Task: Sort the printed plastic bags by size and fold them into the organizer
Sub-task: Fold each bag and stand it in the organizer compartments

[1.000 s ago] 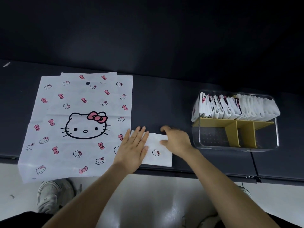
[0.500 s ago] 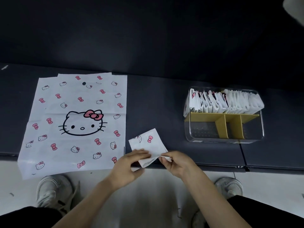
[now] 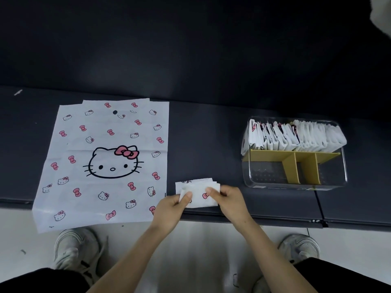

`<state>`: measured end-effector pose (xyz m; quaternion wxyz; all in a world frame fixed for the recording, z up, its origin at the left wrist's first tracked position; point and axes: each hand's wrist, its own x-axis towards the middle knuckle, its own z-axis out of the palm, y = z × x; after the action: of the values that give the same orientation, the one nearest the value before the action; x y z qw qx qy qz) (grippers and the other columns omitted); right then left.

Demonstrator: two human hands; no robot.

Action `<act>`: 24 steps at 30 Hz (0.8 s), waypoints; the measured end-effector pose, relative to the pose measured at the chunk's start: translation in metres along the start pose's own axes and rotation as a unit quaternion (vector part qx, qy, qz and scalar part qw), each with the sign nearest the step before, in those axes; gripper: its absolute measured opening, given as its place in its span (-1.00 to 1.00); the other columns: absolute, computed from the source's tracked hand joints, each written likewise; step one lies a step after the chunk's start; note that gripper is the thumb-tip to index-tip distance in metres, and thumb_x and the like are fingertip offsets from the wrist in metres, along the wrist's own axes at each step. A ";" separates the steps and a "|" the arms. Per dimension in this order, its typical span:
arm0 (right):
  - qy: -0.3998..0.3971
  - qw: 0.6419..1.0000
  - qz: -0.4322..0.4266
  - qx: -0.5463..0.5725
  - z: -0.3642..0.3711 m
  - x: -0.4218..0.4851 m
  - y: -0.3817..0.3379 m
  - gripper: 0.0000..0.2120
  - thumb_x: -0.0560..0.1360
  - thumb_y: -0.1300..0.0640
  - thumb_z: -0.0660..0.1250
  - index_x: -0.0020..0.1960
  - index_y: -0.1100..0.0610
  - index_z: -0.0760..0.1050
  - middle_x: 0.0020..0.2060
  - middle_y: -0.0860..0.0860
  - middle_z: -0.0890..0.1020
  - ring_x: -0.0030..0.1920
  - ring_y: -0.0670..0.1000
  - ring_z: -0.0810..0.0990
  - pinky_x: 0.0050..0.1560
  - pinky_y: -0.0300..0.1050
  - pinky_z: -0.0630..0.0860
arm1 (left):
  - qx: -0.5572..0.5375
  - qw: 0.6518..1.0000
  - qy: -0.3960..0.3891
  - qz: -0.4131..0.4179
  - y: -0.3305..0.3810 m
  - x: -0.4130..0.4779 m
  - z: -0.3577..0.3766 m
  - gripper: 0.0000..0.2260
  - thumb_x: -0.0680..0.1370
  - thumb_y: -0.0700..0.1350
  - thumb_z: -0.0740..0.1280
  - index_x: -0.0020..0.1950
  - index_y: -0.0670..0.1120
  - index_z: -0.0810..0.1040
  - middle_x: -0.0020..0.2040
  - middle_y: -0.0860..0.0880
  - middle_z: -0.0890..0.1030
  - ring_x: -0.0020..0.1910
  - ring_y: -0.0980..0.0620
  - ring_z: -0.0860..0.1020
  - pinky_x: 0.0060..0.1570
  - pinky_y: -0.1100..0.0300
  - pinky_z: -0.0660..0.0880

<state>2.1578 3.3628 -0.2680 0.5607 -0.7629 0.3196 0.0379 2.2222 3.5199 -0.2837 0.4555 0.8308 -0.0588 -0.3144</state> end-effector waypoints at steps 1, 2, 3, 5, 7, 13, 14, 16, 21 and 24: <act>0.019 1.000 0.011 -0.022 0.003 0.003 0.002 -0.78 0.47 -0.04 0.38 -0.32 -0.01 0.64 -0.48 0.04 0.42 -0.41 -0.06 0.31 -0.28 -0.12 0.27 | -0.003 1.000 0.005 -0.006 0.001 0.000 0.000 -0.60 0.59 0.06 0.24 -0.45 0.02 0.41 -0.55 0.15 0.41 -0.40 0.19 0.37 -0.32 0.26 0.25; 0.030 0.998 0.022 -0.047 0.006 0.006 0.003 -0.74 0.47 -0.07 0.37 -0.33 0.01 0.63 -0.51 -0.01 0.37 -0.44 -0.07 0.27 -0.32 -0.13 0.25 | -0.005 1.000 0.012 -0.009 0.001 0.000 0.001 -0.58 0.59 0.05 0.25 -0.45 -0.04 0.39 -0.52 0.13 0.43 -0.38 0.16 0.38 -0.31 0.25 0.25; 0.037 0.996 0.035 -0.076 0.009 0.009 0.002 -0.71 0.48 -0.10 0.36 -0.32 0.04 0.62 -0.54 -0.03 0.33 -0.47 -0.08 0.25 -0.35 -0.16 0.23 | -0.006 1.000 0.022 -0.010 0.001 0.000 0.002 -0.57 0.59 0.05 0.25 -0.43 -0.09 0.37 -0.47 0.09 0.46 -0.36 0.11 0.40 -0.31 0.24 0.25; 0.047 0.987 0.062 -0.138 0.012 0.014 -0.002 -0.68 0.48 -0.14 0.33 -0.29 0.06 0.61 -0.56 -0.03 0.34 -0.48 -0.07 0.30 -0.38 -0.19 0.23 | -0.006 0.998 0.058 -0.008 0.004 0.000 0.006 -0.62 0.59 0.05 0.25 -0.39 -0.08 0.39 -0.34 0.01 0.55 -0.29 0.06 0.45 -0.30 0.29 0.29; 0.055 0.978 0.082 -0.182 0.014 0.018 -0.001 -0.65 0.47 -0.17 0.31 -0.24 0.09 0.63 -0.52 -0.04 0.41 -0.44 -0.08 0.38 -0.38 -0.19 0.28 | -0.031 0.991 0.127 -0.022 0.008 0.002 0.011 -0.73 0.59 0.05 0.26 -0.28 -0.02 0.46 -0.31 0.07 0.56 -0.28 0.14 0.48 -0.32 0.40 0.29; 0.078 0.965 0.096 -0.231 0.018 0.022 0.002 -0.61 0.46 -0.17 0.30 -0.29 0.15 0.55 -0.52 -0.03 0.38 -0.42 -0.04 0.38 -0.39 -0.19 0.26 | 0.096 0.961 0.257 -0.029 0.012 0.013 0.024 -0.73 0.61 -0.02 0.21 -0.22 -0.13 0.40 -0.43 0.07 0.43 -0.33 -0.08 0.45 -0.40 0.14 0.21; 0.080 0.963 0.096 -0.239 0.019 0.022 0.002 -0.62 0.46 -0.16 0.30 -0.32 0.13 0.53 -0.53 -0.03 0.38 -0.42 -0.04 0.38 -0.40 -0.19 0.25 | 0.138 0.957 0.255 -0.026 0.012 0.014 0.024 -0.75 0.61 -0.04 0.21 -0.21 -0.14 0.37 -0.42 0.04 0.42 -0.35 -0.10 0.43 -0.38 0.13 0.19; 0.087 0.960 0.096 -0.247 0.020 0.021 0.002 -0.59 0.45 -0.15 0.31 -0.40 0.12 0.42 -0.54 -0.01 0.36 -0.44 -0.04 0.35 -0.42 -0.18 0.22 | 0.202 0.944 0.261 0.018 0.009 0.016 0.024 -0.81 0.55 -0.14 0.32 -0.20 -0.16 0.39 -0.39 -0.06 0.45 -0.42 -0.14 0.42 -0.39 0.16 0.23; 0.097 0.961 0.100 -0.237 0.021 0.022 0.002 -0.56 0.43 -0.15 0.34 -0.46 0.10 0.33 -0.55 -0.03 0.36 -0.46 -0.06 0.35 -0.43 -0.19 0.22 | 0.304 0.917 0.258 0.028 0.001 0.024 0.029 -0.72 0.35 -0.12 0.54 -0.24 -0.23 0.49 -0.36 -0.20 0.47 -0.44 -0.19 0.48 -0.39 0.07 0.36; 0.105 0.964 0.103 -0.220 0.023 0.021 0.001 -0.61 0.44 -0.14 0.35 -0.41 0.10 0.42 -0.55 -0.03 0.35 -0.47 -0.07 0.33 -0.44 -0.20 0.21 | 0.266 0.931 0.249 0.019 0.006 0.024 0.032 -0.73 0.38 -0.13 0.52 -0.26 -0.26 0.50 -0.31 -0.25 0.50 -0.36 -0.25 0.51 -0.33 0.02 0.36</act>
<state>2.1803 3.3737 -0.2862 0.3353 -0.8303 0.4369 0.0847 2.2238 3.4841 -0.3031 0.2238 0.9718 -0.0413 -0.0618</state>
